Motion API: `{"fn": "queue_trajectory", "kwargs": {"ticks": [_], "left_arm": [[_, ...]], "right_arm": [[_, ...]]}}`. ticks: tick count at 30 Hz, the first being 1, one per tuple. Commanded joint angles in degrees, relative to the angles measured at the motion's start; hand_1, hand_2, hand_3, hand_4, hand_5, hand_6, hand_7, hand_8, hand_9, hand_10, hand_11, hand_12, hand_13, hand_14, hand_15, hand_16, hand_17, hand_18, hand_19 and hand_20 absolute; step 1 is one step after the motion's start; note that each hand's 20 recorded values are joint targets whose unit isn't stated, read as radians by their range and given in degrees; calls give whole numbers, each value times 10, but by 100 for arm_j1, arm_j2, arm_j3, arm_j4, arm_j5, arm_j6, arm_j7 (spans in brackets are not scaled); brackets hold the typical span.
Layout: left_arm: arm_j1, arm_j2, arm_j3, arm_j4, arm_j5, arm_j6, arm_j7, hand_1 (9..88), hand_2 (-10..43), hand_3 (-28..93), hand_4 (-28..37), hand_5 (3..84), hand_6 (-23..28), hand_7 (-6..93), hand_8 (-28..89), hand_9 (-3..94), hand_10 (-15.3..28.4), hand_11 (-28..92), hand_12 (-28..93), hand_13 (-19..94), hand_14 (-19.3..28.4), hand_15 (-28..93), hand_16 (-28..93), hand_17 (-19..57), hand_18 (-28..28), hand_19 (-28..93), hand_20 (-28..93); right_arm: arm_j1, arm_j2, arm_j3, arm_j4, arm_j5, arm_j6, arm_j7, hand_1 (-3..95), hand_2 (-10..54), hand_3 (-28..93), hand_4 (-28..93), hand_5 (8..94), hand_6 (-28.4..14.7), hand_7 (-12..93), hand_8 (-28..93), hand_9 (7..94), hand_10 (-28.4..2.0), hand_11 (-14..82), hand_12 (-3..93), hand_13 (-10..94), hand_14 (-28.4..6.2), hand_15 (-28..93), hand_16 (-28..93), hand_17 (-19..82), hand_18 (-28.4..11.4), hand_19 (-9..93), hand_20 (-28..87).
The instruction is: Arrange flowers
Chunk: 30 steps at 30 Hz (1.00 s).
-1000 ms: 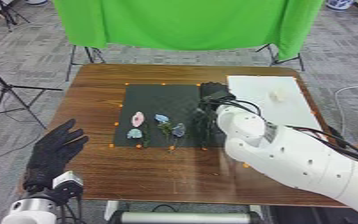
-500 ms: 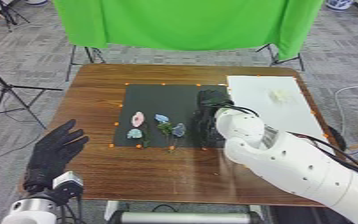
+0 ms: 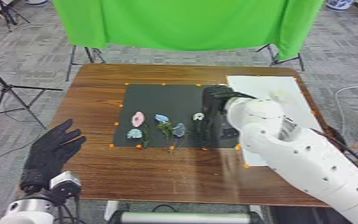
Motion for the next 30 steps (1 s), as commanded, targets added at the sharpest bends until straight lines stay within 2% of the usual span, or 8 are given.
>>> {"fn": "queue_trajectory", "kwargs": {"ticks": [1, 3, 6, 11, 14, 22, 25, 30], "left_arm": [[102, 22, 90, -12, -9, 46, 20, 258, 97, 804, -203, 373, 108, 151, -106, 353, 209, 313, 84, 258, 266, 514, -110, -77, 230, 641, -88], [78, 33, 107, -6, 3, 12, 25, 258, 97, 804, -204, 373, 108, 151, -106, 353, 209, 313, 85, 258, 266, 513, -111, -77, 230, 641, -88], [80, 49, 135, -11, -8, 36, 49, 258, 98, 804, -204, 373, 108, 151, -106, 353, 209, 313, 85, 258, 266, 512, -111, -77, 230, 641, -88], [51, 51, 137, -8, 5, 13, 34, 258, 98, 804, -204, 373, 108, 151, -106, 352, 208, 313, 84, 258, 267, 513, -111, -77, 230, 641, -88], [35, 62, 146, 1, 10, -2, 44, 258, 98, 803, -204, 373, 108, 150, -106, 351, 208, 313, 84, 258, 267, 512, -111, -77, 230, 641, -88], [-55, 35, 162, 32, 55, -69, -122, 258, 97, 803, -204, 373, 108, 152, -106, 351, 209, 312, 84, 258, 267, 513, -110, -77, 230, 640, -88], [-101, 50, 179, 50, 63, -122, -108, 258, 97, 804, -204, 373, 108, 152, -106, 351, 209, 312, 84, 258, 267, 513, -110, -77, 230, 640, -88], [-150, 73, 258, 58, 59, -127, -84, 258, 98, 803, -204, 374, 108, 150, -106, 351, 209, 313, 84, 258, 266, 512, -110, -77, 229, 640, -88]], "right_arm": [[404, 622, 92, 78, 262, 615, 93, 351, -95, 921, -283, 506, -33, 203, -160, 529, -164, 283, 138, 505, -136, 848, 80, 176, -220, 917, 462], [441, 752, 171, 295, 411, 680, 18, 343, -95, 921, -283, 498, -34, 203, -158, 518, -167, 274, 134, 502, -138, 847, 76, 176, -220, 916, 465], [633, 889, 167, 696, 913, 541, 252, 317, -95, 906, -283, 445, -45, 197, -152, 462, -171, 226, 130, 558, -106, 882, 65, 221, -216, 929, 481], [781, 1148, 24, 1176, 1069, 678, 346, 301, -95, 896, -283, 386, -53, 184, -147, 400, -174, 177, 125, 595, -85, 906, 52, 261, -214, 932, 493], [803, 1270, -38, 1332, 1204, 720, 422, 293, -95, 899, -283, 368, -49, 185, -147, 368, -174, 145, 126, 594, -86, 911, 46, 254, -215, 930, 447], [967, 1441, -595, 1547, 858, 1005, 660, 276, -95, 905, -283, 342, -36, 191, -150, 333, -173, 112, 130, 588, -92, 913, 39, 233, -219, 926, 370], [1056, 1409, -740, 1668, 713, 1033, 607, 281, -95, 906, -283, 339, -32, 192, -152, 331, -172, 110, 131, 587, -90, 914, 38, 230, -219, 925, 360], [1103, 1349, -736, 1888, 780, 997, 680, 284, -95, 906, -283, 335, -22, 200, -157, 326, -167, 107, 133, 586, -89, 917, 36, 227, -219, 929, 344]]}}
